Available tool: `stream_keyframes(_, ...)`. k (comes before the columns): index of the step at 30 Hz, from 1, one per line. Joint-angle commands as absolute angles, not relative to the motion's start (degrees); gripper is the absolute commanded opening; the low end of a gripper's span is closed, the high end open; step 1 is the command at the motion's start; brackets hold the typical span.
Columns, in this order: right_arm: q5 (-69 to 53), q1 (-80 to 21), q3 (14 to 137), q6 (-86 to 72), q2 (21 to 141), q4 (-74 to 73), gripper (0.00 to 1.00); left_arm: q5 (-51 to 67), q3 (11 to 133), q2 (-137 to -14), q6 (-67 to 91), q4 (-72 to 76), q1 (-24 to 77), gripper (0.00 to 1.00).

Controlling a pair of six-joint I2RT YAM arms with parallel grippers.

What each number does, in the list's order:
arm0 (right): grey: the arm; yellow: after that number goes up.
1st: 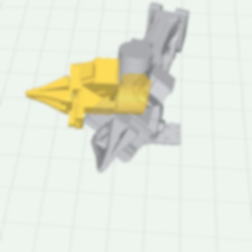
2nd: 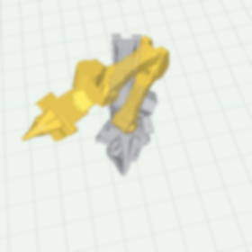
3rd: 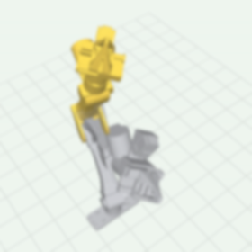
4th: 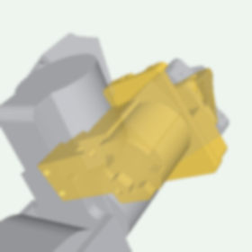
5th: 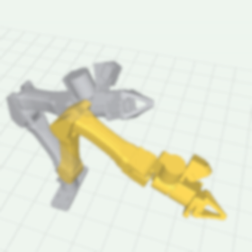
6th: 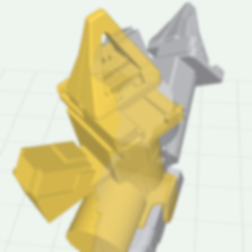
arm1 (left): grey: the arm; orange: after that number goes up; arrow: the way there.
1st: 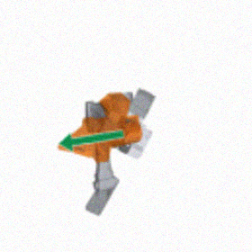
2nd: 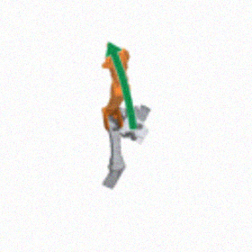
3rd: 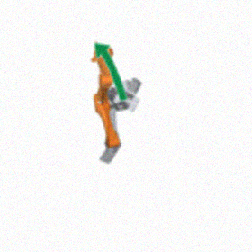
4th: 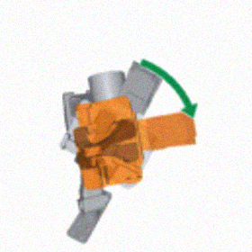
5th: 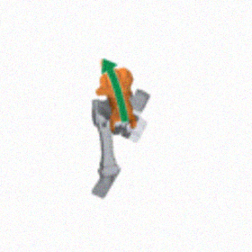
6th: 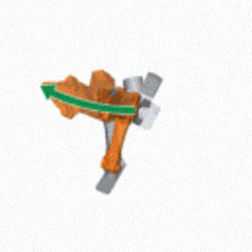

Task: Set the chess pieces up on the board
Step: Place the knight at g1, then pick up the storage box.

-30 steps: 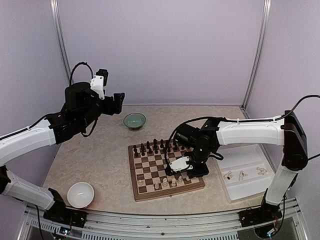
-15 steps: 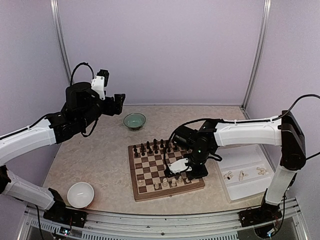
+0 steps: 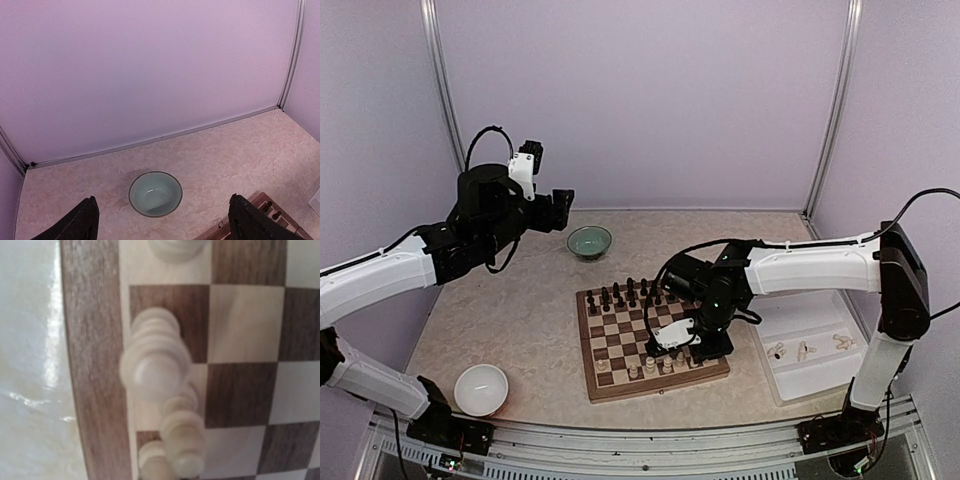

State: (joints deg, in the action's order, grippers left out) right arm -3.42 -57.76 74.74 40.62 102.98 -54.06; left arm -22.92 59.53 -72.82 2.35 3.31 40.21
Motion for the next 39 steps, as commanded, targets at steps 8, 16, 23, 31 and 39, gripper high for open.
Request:
stream_keyframes(8, -2.77, -58.44, 75.55, 39.86, 103.65, -53.25, 0.25, -21.8, 61.59, -73.73, 2.9, 2.42, 40.08, 0.88)
stream_keyframes(16, -2.97, -56.51, 70.6, 41.74, 93.44, -54.26, 0.38, -21.62, 61.88, -74.33, 3.07, 2.17, 40.34, 0.89)
stream_keyframes(23, -8.07, -43.52, 62.98, 42.13, 78.87, -54.09, 0.43, -21.4, 62.64, -75.23, 2.64, 1.19, 41.55, 0.9)
stream_keyframes(31, -8.67, -18.76, 47.74, 47.98, 66.03, -54.7, 0.34, -14.61, 65.27, -78.53, 1.93, -2.94, 43.93, 0.88)
stream_keyframes(39, -7.59, -3.34, 42.57, 54.76, 66.99, -54.2, 0.24, -13.39, 68.01, -82.5, 1.21, -7.21, 45.06, 0.85)
